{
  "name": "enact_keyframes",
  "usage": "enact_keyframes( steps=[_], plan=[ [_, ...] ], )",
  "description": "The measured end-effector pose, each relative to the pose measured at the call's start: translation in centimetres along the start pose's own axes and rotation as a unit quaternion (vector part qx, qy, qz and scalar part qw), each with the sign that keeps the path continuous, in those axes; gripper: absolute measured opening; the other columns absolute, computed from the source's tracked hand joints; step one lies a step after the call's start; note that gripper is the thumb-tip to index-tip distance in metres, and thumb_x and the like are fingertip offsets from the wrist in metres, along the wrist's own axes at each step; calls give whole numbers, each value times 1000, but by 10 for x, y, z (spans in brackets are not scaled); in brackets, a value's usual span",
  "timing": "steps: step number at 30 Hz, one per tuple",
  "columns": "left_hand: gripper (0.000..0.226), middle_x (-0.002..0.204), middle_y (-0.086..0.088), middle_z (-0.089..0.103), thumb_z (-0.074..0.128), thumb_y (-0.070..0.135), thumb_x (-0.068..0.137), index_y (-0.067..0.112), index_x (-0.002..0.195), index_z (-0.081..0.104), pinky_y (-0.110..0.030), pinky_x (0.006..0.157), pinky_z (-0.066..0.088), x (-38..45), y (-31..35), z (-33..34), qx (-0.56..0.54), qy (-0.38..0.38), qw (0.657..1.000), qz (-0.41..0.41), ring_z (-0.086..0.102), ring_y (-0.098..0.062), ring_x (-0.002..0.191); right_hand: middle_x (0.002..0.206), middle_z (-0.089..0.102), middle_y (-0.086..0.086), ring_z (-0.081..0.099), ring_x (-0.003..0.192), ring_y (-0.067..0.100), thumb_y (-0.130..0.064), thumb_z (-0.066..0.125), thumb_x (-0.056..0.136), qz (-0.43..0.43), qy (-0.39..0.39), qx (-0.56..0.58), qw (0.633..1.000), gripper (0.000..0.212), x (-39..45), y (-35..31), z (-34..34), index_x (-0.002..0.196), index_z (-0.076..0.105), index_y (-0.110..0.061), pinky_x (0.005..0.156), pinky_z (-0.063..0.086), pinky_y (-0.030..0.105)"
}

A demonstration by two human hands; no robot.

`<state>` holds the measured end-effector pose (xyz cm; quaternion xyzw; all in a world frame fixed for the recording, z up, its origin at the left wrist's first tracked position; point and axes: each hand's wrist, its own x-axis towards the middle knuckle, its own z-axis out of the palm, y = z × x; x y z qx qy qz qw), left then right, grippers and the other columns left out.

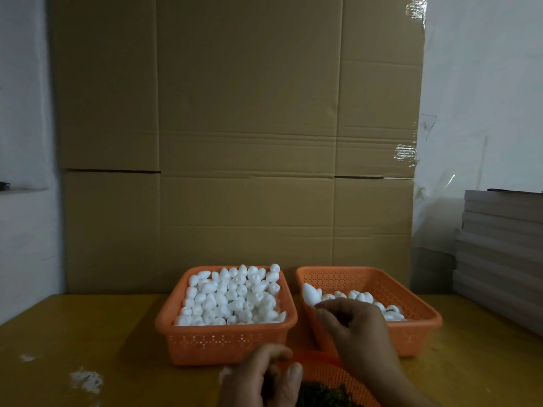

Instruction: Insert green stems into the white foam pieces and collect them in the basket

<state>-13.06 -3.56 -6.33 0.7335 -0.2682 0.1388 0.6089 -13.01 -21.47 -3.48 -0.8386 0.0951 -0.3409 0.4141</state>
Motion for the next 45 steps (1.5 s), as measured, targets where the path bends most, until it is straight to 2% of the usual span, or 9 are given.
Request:
enact_keyframes(
  steps=[2, 5, 10, 19, 25, 31, 35, 41, 45],
  plan=[
    [24, 90, 30, 62, 74, 48, 75, 55, 93, 60, -30, 82, 51, 1, 1, 3, 12, -20, 999, 35, 64, -3, 80, 72, 73, -10, 67, 70, 3, -16, 68, 91, -3, 16, -102, 995, 16, 21, 9, -6, 82, 77, -25, 63, 55, 20],
    [15, 76, 22, 67, 64, 56, 66, 41, 69, 68, -39, 85, 52, 0, -9, 7, 25, -6, 999, 32, 64, 0, 77, 75, 74, 2, 65, 63, 14, -12, 60, 93, 45, -6, -223, 974, 24, 48, 24, -8, 73, 74, -11, 68, 57, 40],
    [12, 69, 19, 66, 66, 47, 66, 39, 74, 68, -44, 87, 50, 1, 0, 3, 44, 4, 999, -7, 63, 0, 74, 71, 69, 4, 67, 65, 20, -25, 59, 93, 110, -19, -306, 945, 26, 74, 38, -13, 76, 70, -9, 67, 58, 37],
    [18, 88, 37, 61, 79, 29, 80, 38, 75, 65, -36, 92, 49, 3, 6, -3, 85, -22, 996, -16, 61, 6, 86, 72, 69, 3, 69, 65, 17, -20, 59, 94, 122, -38, -327, 936, 19, 81, 42, -12, 82, 69, -9, 68, 62, 35],
    [11, 80, 28, 65, 65, 47, 68, 37, 71, 66, -41, 90, 50, 2, 7, -2, 72, 1, 997, 3, 63, 3, 79, 70, 69, 4, 70, 69, 20, -19, 57, 96, 115, -44, -324, 938, 23, 80, 42, -11, 80, 68, -8, 63, 57, 32],
    [10, 103, 49, 47, 72, 36, 86, 36, 81, 63, -18, 84, 48, 7, 4, -5, 100, -33, 994, 9, 57, 10, 95, 63, 65, 6, 55, 54, 15, -13, 57, 90, 100, -28, -306, 946, 24, 74, 47, -14, 70, 66, -3, 52, 44, 28],
    [11, 95, 41, 56, 75, 34, 84, 34, 77, 65, -23, 85, 49, 6, 0, -2, 88, -19, 996, 11, 60, 6, 89, 67, 70, 8, 67, 62, 23, -6, 52, 90, 72, -11, -285, 956, 25, 68, 52, -14, 72, 70, -4, 62, 56, 38],
    [12, 91, 36, 59, 75, 35, 83, 35, 76, 65, -13, 72, 47, 8, -9, 2, 75, -12, 997, 13, 61, 5, 87, 70, 71, 9, 67, 62, 23, -1, 52, 90, 35, 16, -264, 964, 23, 64, 57, -13, 78, 72, -3, 62, 56, 39],
    [14, 92, 40, 58, 75, 41, 82, 37, 74, 64, -25, 86, 49, 9, -12, 3, 76, -4, 997, 12, 60, 7, 89, 76, 75, 10, 65, 58, 19, 3, 55, 87, -17, 64, -233, 970, 21, 57, 54, -12, 81, 75, -1, 52, 51, 34]
  ],
)
